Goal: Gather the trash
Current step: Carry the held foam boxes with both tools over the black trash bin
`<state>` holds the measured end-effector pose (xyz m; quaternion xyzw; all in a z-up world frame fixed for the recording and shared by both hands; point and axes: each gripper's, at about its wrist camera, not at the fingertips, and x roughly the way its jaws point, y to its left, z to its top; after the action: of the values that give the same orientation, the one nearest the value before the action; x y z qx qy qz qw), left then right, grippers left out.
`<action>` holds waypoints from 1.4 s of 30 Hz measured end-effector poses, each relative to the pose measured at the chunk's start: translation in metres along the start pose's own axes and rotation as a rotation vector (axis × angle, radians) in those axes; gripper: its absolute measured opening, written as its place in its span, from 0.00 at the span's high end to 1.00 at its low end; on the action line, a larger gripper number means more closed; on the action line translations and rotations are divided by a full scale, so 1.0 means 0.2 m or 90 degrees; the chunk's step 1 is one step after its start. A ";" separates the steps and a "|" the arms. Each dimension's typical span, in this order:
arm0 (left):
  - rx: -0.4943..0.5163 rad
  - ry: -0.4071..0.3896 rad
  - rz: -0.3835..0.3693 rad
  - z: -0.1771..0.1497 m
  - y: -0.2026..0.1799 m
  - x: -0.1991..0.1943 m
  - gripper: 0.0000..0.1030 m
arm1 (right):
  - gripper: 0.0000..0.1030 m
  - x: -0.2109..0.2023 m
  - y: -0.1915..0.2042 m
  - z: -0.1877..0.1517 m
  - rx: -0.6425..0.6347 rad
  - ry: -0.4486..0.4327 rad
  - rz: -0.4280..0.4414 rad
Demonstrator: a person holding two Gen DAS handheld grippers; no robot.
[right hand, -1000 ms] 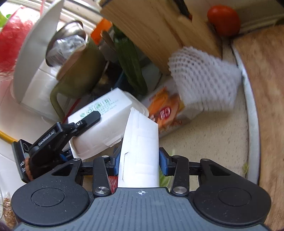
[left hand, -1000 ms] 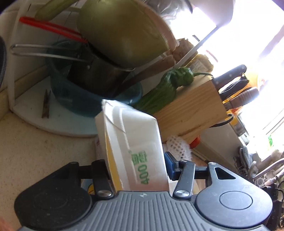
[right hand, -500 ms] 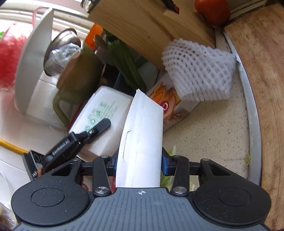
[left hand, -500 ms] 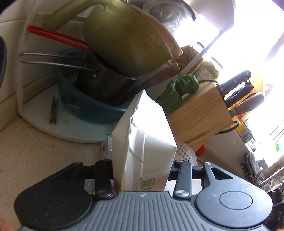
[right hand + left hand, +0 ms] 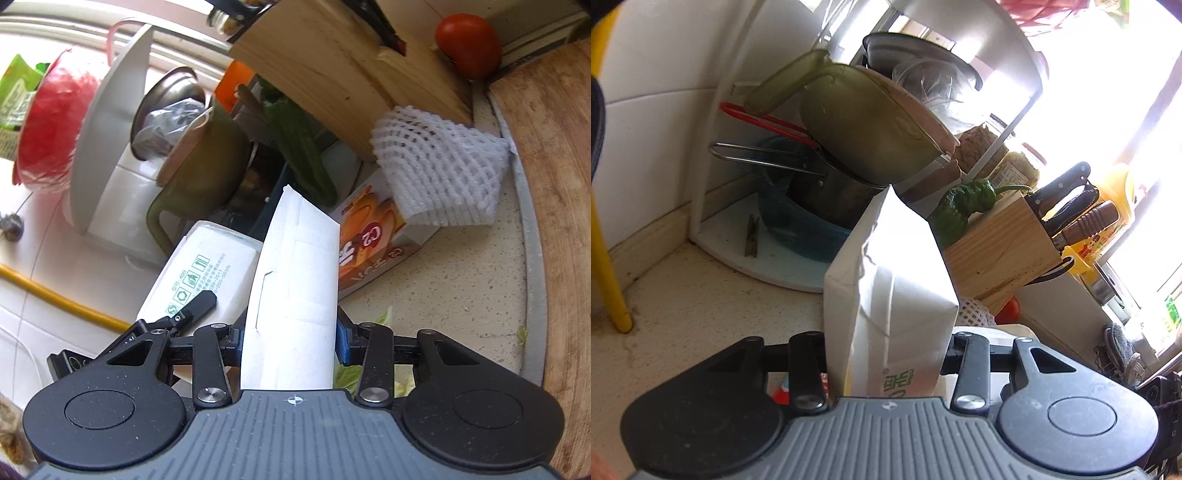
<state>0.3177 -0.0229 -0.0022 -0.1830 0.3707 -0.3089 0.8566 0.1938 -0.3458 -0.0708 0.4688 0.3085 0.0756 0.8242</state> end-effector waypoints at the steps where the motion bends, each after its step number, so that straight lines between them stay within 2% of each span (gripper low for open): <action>1: 0.001 -0.005 0.008 -0.01 0.00 -0.03 0.62 | 0.52 0.00 0.01 0.00 -0.005 0.003 0.004; 15: -0.018 -0.076 0.099 -0.19 -0.01 -0.39 0.62 | 0.52 0.04 0.15 -0.08 -0.064 0.077 0.064; 27: -0.077 -0.140 0.189 -0.36 0.06 -0.69 0.62 | 0.52 0.19 0.28 -0.19 -0.115 0.193 0.122; 42: -0.159 -0.192 0.294 -0.63 0.09 -0.93 0.62 | 0.52 0.35 0.39 -0.38 -0.166 0.335 0.168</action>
<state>0.1309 0.1036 0.0015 -0.2411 0.3061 -0.0272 0.9205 0.2184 -0.2200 -0.0651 0.3595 0.4354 0.3393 0.7523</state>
